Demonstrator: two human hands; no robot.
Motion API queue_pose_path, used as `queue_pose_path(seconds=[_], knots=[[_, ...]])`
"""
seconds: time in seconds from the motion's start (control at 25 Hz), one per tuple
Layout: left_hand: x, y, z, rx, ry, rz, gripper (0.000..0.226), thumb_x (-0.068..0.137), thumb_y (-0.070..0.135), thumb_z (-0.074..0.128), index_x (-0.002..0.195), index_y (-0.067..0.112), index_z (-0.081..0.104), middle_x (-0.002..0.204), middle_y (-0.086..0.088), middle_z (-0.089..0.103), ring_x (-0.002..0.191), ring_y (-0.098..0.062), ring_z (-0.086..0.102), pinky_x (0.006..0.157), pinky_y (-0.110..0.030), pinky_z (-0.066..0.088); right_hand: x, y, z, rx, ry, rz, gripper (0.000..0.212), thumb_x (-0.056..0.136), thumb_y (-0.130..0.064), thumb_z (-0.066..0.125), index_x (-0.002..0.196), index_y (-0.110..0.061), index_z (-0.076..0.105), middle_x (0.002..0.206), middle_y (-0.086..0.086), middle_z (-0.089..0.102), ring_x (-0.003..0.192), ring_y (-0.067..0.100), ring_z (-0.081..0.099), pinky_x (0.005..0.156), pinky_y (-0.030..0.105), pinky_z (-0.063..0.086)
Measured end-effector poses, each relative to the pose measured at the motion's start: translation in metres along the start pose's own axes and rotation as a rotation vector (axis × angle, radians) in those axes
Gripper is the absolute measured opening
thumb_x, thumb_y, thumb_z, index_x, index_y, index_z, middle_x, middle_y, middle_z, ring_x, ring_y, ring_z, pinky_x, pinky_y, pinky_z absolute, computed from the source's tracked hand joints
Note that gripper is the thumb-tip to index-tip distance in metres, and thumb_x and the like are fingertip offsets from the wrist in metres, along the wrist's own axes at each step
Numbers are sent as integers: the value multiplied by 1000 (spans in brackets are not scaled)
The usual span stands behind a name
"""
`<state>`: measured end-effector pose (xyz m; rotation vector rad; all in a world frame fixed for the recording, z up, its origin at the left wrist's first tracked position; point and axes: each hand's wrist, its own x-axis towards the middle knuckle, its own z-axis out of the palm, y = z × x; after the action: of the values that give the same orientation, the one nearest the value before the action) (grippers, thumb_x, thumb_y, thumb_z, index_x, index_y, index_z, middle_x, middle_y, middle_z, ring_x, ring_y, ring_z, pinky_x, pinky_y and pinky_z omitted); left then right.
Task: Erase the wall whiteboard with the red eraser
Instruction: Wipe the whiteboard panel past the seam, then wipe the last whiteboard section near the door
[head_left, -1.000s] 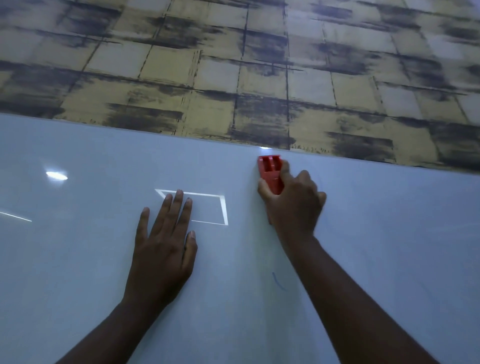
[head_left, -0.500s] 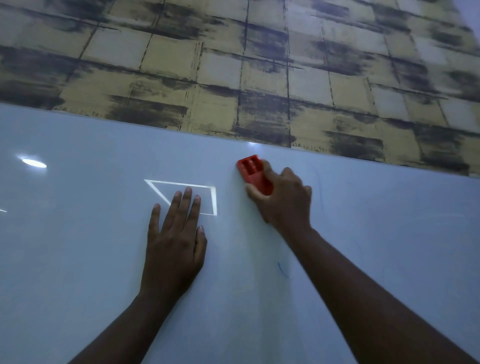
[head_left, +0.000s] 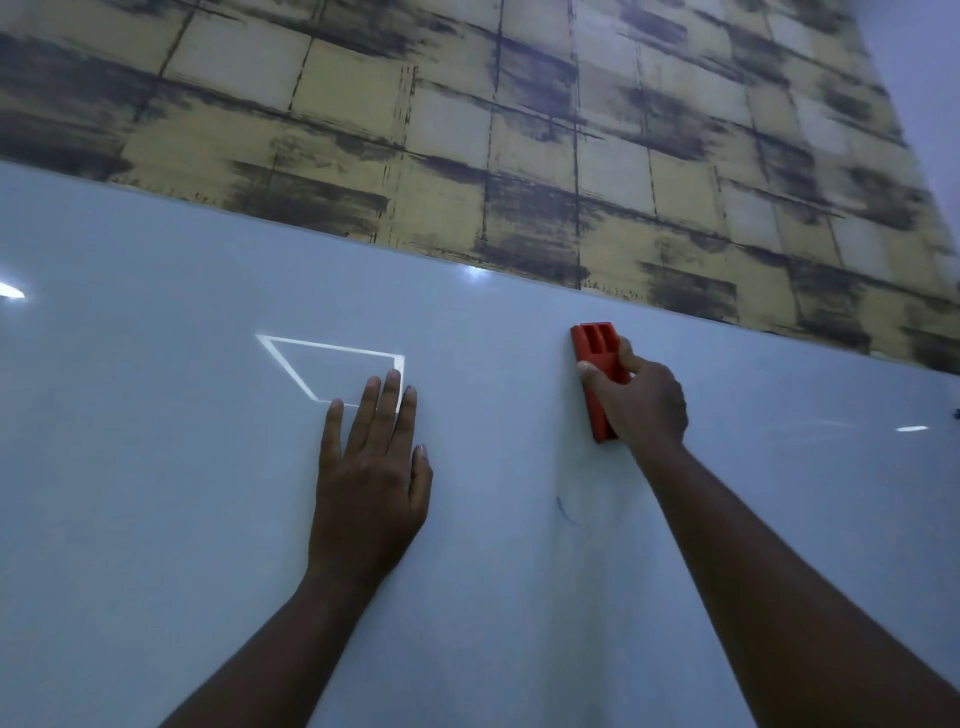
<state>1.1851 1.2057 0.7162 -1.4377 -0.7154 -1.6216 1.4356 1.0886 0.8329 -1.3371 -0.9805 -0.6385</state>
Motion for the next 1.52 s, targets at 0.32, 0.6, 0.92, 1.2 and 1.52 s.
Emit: queue_pose_path(seconds=[0.32, 0.6, 0.92, 1.2, 1.52], knots=[[-5, -1, 2, 91, -8, 45, 65, 106, 31, 36, 163, -1, 32, 171, -19, 29, 159, -34, 29, 127, -63, 24, -95, -61, 46, -199, -74, -701, 72, 97, -62, 55, 159, -30, 36, 119, 13, 55, 106, 29, 54, 86, 42, 50], [-7, 1, -2, 104, 6, 33, 63, 105, 31, 38, 162, 4, 37, 172, -13, 30, 160, -29, 29, 127, -60, 26, -13, -18, 13, -139, -70, -541, 68, 92, -65, 57, 155, -44, 39, 108, 7, 52, 107, 30, 56, 88, 41, 50], [-9, 0, -2, 110, 31, 44, 62, 105, 31, 38, 161, 5, 42, 170, -12, 35, 157, -29, 35, 127, -57, 28, 71, 74, -10, 99, 223, -101, 75, 90, -66, 62, 154, -30, 46, 113, 13, 62, 105, 34, 63, 95, 53, 53], [-12, 4, -5, 97, 13, 14, 62, 106, 32, 37, 162, 6, 40, 170, -12, 34, 158, -29, 34, 129, -54, 25, -28, 36, 29, -33, 158, -383, 66, 90, -59, 58, 149, -29, 54, 97, 11, 54, 92, 36, 57, 79, 45, 46], [-33, 1, -11, 64, -82, 11, 65, 107, 34, 35, 166, 7, 29, 175, -11, 24, 163, -28, 21, 129, -59, 22, -119, 27, 52, -129, 138, -733, 66, 94, -63, 50, 151, -29, 51, 91, 5, 53, 80, 24, 51, 70, 37, 39]])
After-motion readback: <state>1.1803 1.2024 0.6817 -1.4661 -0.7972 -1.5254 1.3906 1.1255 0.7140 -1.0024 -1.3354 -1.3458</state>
